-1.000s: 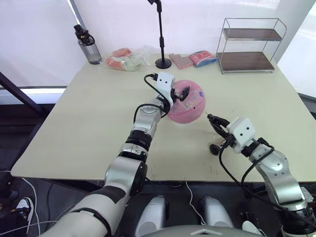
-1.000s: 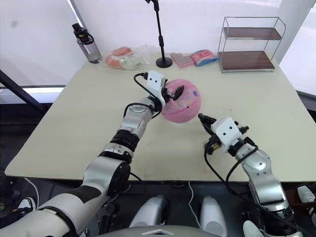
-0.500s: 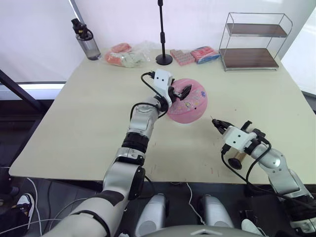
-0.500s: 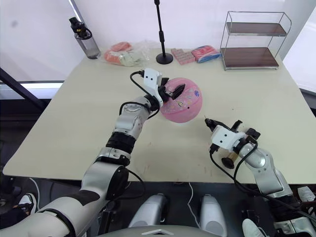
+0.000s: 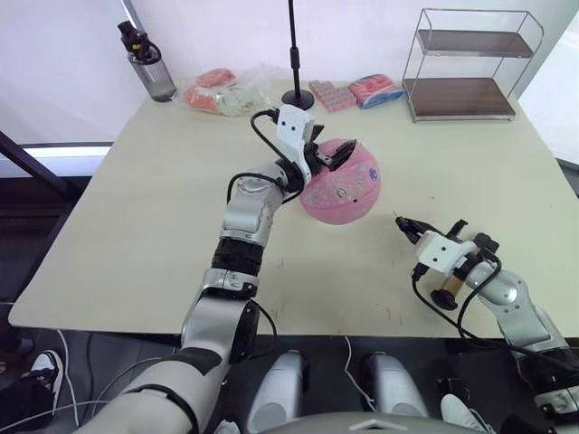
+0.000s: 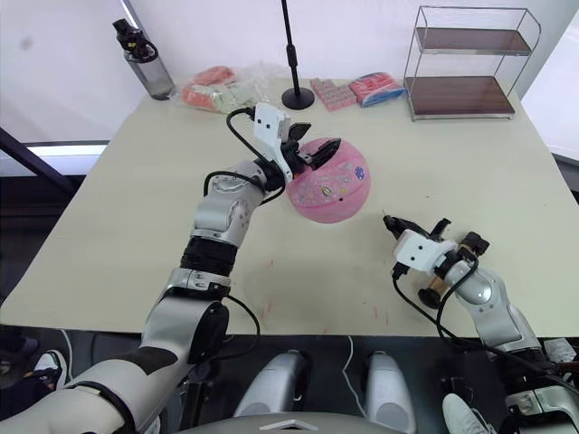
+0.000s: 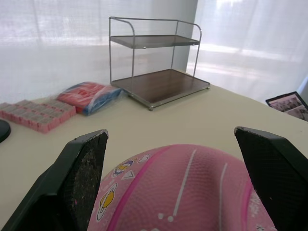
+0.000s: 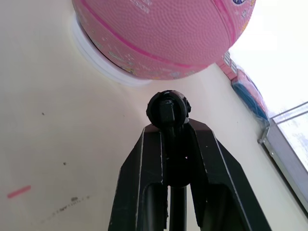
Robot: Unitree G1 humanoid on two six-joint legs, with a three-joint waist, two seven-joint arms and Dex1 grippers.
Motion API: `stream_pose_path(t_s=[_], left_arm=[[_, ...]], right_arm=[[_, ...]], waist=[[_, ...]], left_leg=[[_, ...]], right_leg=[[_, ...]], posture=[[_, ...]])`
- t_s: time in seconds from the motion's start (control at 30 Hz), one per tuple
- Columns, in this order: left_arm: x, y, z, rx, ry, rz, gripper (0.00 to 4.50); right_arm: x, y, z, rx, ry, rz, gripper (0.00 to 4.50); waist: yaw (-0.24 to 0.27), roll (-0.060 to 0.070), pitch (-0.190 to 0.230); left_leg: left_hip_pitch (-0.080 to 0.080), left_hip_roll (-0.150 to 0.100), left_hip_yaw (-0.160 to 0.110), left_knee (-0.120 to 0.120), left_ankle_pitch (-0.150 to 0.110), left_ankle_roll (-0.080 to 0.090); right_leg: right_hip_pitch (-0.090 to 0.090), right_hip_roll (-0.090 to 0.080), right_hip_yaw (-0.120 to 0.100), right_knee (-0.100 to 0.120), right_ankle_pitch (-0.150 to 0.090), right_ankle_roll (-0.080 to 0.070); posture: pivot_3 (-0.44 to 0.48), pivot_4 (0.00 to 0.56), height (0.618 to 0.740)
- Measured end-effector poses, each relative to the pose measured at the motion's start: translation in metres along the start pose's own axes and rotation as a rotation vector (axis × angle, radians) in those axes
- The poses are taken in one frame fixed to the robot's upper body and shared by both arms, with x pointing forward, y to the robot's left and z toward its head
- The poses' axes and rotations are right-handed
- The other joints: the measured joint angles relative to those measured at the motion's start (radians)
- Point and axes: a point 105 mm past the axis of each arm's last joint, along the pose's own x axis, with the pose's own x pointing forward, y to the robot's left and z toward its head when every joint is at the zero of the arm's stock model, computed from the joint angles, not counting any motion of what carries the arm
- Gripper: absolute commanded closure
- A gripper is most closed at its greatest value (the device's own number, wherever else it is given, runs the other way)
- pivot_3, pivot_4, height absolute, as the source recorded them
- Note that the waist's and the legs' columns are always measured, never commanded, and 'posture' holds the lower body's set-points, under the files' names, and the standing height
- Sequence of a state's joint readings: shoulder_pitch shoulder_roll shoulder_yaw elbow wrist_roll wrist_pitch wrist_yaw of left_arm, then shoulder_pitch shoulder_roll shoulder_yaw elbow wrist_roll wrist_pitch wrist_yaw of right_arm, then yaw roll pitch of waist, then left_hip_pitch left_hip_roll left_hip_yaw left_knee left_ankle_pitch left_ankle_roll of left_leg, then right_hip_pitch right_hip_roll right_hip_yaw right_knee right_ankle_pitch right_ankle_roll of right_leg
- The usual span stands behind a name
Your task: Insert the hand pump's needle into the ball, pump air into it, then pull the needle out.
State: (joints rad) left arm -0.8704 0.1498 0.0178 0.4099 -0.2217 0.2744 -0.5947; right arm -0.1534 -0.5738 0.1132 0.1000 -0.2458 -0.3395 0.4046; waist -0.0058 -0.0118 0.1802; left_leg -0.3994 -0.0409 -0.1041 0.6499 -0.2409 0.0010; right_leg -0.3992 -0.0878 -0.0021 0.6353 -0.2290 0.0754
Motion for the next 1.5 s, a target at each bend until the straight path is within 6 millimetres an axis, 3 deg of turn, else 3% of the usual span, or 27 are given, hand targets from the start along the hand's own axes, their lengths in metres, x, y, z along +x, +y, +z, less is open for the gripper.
stream_pose_path(t_s=[0.27,0.57,0.9,1.17,1.5], left_arm=[[-0.020,-0.009,0.022,0.045,-0.035,-0.142,0.00],[-0.098,-0.025,-0.002,0.070,0.135,-0.455,0.00],[-0.136,-0.047,-0.012,0.047,0.214,-0.622,0.00],[-0.142,-0.052,-0.012,0.041,0.216,-0.651,0.00],[-0.147,-0.055,-0.017,0.022,0.212,-0.659,0.00]], right_arm=[[-0.002,-0.001,-0.005,0.001,0.008,-0.006,4.44],[-0.007,-0.007,-0.024,0.000,0.056,-0.025,4.44],[-0.011,-0.026,-0.041,0.016,0.106,-0.088,4.44],[-0.018,-0.033,-0.044,0.049,0.110,-0.136,4.44],[-0.031,-0.012,-0.035,0.140,0.092,-0.043,4.44]], waist=[[-0.007,0.000,0.000],[-0.008,0.000,0.001],[-0.009,0.000,0.001],[-0.010,0.000,0.001],[-0.010,0.000,0.001]], left_leg=[[0.001,0.000,0.001,0.000,0.000,0.000],[0.001,0.001,0.008,0.000,-0.001,0.001],[0.003,0.004,0.013,0.000,-0.002,0.004],[0.003,0.005,0.015,0.000,-0.003,0.005],[0.004,0.006,0.016,0.001,-0.003,0.005]], right_leg=[[0.000,0.000,0.001,0.000,0.000,0.000],[-0.005,0.001,0.008,0.005,0.000,-0.001],[-0.006,0.002,0.012,0.007,0.001,-0.001],[-0.006,0.003,0.014,0.007,0.001,-0.001],[-0.006,0.003,0.015,0.007,0.001,-0.001]], posture=[[0.000,0.150,0.731],[0.000,0.150,0.731],[0.000,0.150,0.731],[0.000,0.150,0.731],[0.000,0.150,0.731]])
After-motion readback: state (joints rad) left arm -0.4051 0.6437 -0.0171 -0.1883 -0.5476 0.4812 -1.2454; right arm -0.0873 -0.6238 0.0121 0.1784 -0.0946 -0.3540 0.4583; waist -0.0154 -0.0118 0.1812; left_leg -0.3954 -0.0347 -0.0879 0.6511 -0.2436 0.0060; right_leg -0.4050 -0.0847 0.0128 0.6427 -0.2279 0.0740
